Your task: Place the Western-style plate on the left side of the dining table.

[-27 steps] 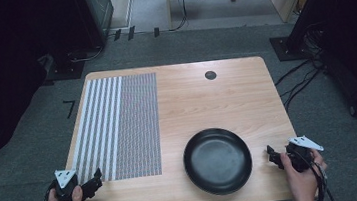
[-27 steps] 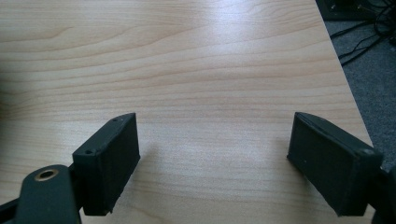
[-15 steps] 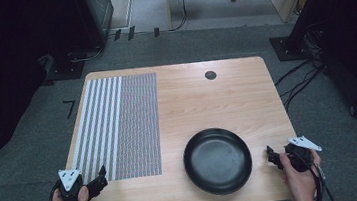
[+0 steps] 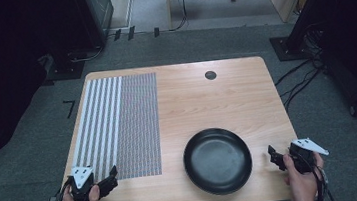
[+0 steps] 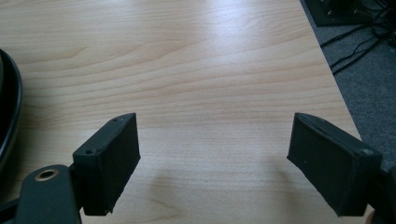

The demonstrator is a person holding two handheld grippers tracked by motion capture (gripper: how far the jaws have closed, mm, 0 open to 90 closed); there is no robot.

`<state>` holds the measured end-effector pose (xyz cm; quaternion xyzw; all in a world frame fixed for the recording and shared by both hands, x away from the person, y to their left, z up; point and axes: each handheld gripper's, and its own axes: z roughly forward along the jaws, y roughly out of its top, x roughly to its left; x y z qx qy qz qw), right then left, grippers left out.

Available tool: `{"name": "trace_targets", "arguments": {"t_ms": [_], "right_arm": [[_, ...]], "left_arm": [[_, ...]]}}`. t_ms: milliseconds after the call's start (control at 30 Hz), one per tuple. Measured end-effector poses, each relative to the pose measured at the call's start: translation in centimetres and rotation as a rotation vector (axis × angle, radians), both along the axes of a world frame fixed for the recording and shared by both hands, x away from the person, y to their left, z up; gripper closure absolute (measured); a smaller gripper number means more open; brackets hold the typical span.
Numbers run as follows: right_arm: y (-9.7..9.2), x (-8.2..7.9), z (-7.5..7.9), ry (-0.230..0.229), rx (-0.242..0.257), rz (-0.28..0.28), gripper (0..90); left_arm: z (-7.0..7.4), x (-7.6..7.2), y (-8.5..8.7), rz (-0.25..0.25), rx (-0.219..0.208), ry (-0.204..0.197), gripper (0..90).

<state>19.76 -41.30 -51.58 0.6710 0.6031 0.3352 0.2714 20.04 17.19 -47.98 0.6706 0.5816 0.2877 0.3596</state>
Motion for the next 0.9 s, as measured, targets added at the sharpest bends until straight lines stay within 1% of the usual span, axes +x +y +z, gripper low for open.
{"name": "trace_targets", "arguments": {"t_ms": [33, 133, 200, 333, 400, 467, 600, 700, 767, 900], "right_arm": [[0.0, 0.0, 0.0, -0.006, 0.003, 0.001, 16.2], [0.1, -0.2, 0.2, -0.021, 0.005, 0.005, 16.4], [0.3, -0.3, 0.3, -0.026, 0.005, 0.005, 16.2], [0.5, -0.4, 0.4, -0.036, 0.007, 0.01, 16.1], [0.6, -0.4, 0.5, -0.042, 0.01, 0.01, 16.2], [0.6, -0.5, 0.5, -0.05, 0.018, 0.014, 16.2], [1.0, -0.7, 0.7, -0.053, 0.035, 0.026, 16.3], [1.3, -0.8, 0.7, -0.055, 0.04, 0.031, 16.5], [1.4, -0.7, 0.7, -0.057, 0.033, 0.035, 16.9], [1.6, -0.8, 0.7, -0.055, 0.041, 0.033, 17.1]], "left_arm": [[0.0, 0.0, -0.2, -0.005, 0.009, 0.0, 13.6], [-0.1, 0.1, -0.8, -0.027, 0.021, 0.004, 13.6], [-0.2, 0.1, -1.0, -0.032, 0.025, 0.005, 13.6], [-0.2, 0.1, -1.2, -0.032, 0.018, 0.005, 13.6], [-0.4, 0.2, -1.2, -0.034, -0.013, 0.017, 13.6], [-0.5, 0.2, -1.3, -0.034, -0.03, 0.024, 13.6], [-0.5, 0.2, -1.8, -0.039, -0.027, 0.02, 13.5], [-0.5, 0.2, -2.2, -0.048, -0.027, 0.022, 13.6], [-0.6, 0.3, -2.5, -0.052, -0.024, 0.022, 13.6], [-0.6, 0.5, -3.3, -0.067, -0.025, 0.024, 13.6]]}}
